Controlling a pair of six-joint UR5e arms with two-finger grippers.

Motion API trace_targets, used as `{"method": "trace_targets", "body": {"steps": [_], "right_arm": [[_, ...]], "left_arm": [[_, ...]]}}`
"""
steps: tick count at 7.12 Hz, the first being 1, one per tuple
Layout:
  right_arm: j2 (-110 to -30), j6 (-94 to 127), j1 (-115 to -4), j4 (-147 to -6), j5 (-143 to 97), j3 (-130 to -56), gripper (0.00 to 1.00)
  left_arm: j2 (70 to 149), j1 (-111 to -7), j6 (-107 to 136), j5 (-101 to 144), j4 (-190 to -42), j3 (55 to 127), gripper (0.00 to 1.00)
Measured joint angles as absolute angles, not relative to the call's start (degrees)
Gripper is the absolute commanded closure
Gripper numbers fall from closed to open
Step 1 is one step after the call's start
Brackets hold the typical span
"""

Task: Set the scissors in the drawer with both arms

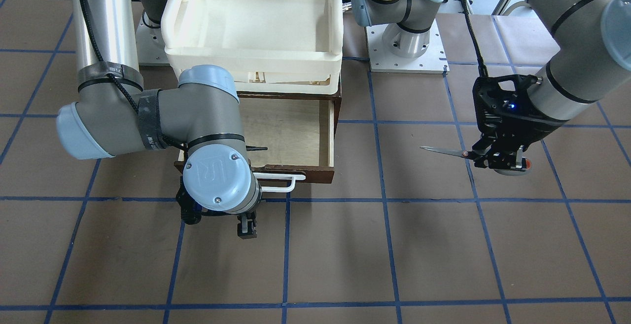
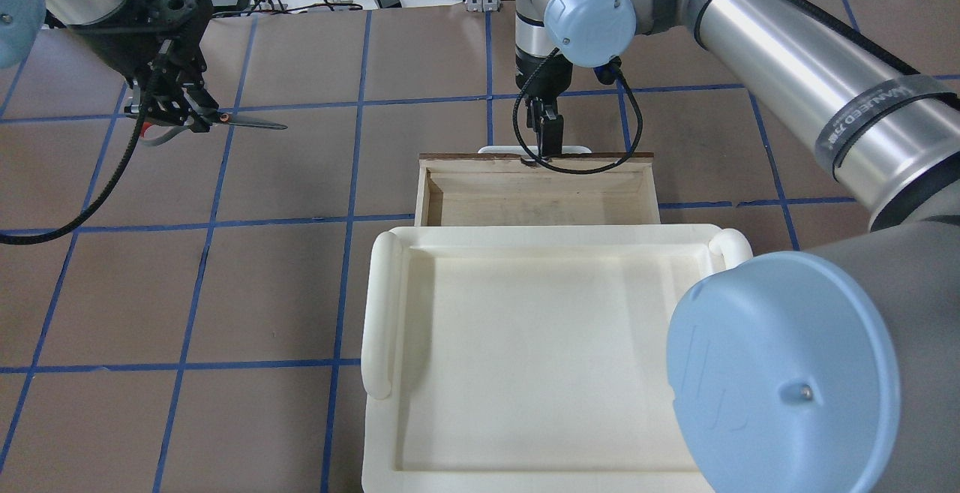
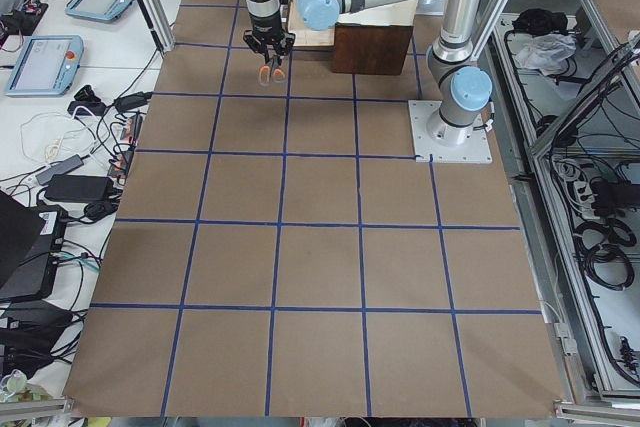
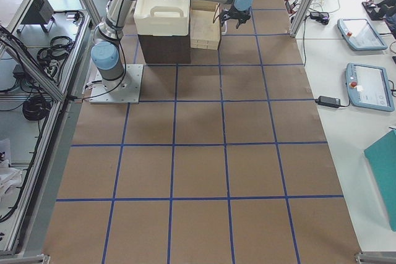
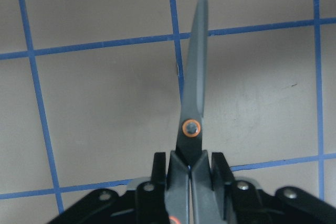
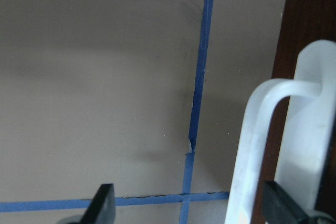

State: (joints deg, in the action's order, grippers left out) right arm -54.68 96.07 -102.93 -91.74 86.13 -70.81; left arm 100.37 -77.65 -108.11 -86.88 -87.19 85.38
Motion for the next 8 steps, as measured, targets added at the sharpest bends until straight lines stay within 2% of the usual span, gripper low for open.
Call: {"method": "trace_targets", "body": {"steps": [8], "right_arm": [[-54.08, 90.41, -102.53, -93.29, 86.96, -69.82, 0.00]], "left_arm": [[100.27, -77.69, -108.10, -86.84, -87.19, 85.77, 1.00]]}}
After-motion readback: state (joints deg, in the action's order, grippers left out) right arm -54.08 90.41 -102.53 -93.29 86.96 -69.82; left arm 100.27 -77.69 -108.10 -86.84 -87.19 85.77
